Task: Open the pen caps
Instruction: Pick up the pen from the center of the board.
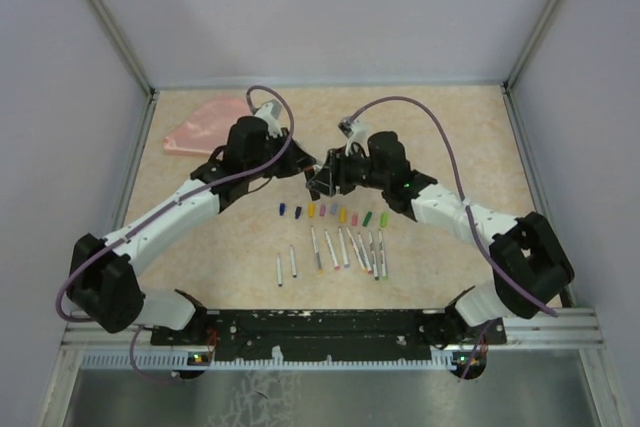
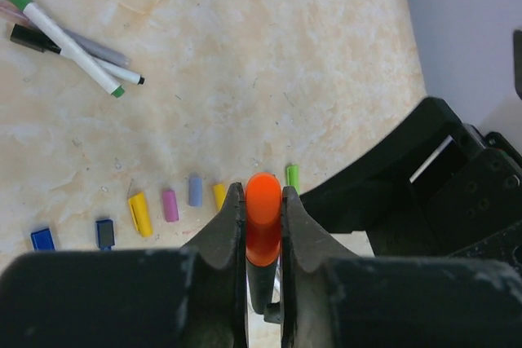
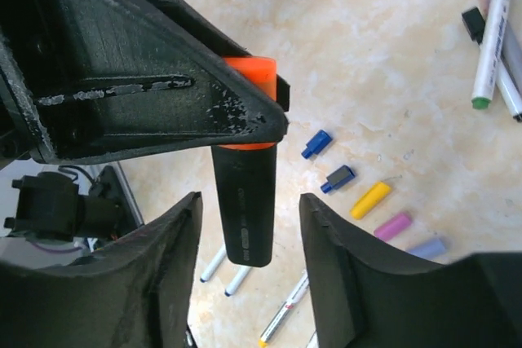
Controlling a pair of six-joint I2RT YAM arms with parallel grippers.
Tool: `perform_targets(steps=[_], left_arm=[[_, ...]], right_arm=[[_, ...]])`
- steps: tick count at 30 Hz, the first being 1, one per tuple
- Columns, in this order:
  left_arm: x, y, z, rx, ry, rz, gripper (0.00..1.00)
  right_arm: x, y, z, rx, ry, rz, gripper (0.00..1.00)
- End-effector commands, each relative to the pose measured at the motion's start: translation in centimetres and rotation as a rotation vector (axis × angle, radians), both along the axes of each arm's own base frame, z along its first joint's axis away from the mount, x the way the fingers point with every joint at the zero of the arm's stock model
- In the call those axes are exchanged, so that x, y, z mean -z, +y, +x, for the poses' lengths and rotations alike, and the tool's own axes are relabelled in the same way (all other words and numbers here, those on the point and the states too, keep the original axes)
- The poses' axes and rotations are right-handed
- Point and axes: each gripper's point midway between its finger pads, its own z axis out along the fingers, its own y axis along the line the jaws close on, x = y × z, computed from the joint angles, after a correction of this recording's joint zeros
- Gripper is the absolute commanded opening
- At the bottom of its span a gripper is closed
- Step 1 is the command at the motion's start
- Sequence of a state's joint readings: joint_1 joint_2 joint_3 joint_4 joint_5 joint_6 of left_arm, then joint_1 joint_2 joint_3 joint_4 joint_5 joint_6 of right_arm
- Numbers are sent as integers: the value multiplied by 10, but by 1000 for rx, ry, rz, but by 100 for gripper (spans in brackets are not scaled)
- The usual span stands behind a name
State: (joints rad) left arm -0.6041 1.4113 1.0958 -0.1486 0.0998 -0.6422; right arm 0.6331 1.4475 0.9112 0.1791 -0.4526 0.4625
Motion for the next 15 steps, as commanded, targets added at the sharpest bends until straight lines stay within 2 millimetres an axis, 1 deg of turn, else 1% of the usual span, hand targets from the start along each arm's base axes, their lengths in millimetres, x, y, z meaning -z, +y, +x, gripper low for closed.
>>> perform_targets(steps=[1,2,4,10,15], left_arm=[[-44,7,-3,41,-163,-88,0],[-47,10,-3,46,-172,-98,0],[-52,14,-7,69,-192,-117,0],[-72,22,-23,177,-274,-212,0],[-82,33,-31,220,-300,-285,0]], right_arm=[[-60,8,-7,-50,-122,136,55],[-61,8,-10,-59,-120,146,58],[-66,9,-16,-81,-119,171,59],[-79,9,-32,-130,-120,244,60],[-90,9,-41,-158,-132,301,60]])
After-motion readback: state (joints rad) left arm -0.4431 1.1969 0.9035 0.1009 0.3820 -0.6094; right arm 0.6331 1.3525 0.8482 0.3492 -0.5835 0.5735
